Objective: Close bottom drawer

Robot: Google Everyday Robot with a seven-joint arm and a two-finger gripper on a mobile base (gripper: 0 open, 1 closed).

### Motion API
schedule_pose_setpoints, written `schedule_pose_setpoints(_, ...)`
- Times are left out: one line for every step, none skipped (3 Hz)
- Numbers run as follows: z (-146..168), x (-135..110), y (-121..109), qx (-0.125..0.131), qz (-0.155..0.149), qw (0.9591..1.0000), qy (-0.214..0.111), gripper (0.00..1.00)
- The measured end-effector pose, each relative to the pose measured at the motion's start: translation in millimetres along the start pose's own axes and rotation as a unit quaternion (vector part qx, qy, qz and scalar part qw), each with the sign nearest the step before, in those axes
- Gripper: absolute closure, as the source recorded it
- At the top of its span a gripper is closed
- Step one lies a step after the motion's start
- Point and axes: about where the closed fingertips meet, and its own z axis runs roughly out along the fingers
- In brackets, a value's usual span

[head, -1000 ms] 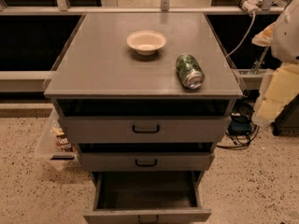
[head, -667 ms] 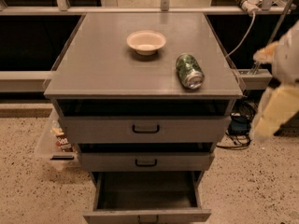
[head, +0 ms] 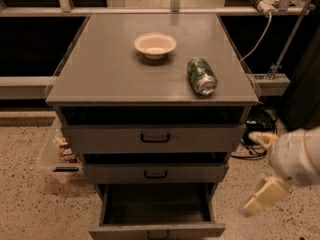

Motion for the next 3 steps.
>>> schedule_pose_setpoints(91,58,39,-0.042,0.097,0.9909,-0.084,0.00)
schedule_pose_setpoints(131,86,45,-0.049,0.139,0.9842,-0.098,0.00)
schedule_pose_setpoints(131,85,43,-0.048,0.138,0.9844,-0.098,0.00)
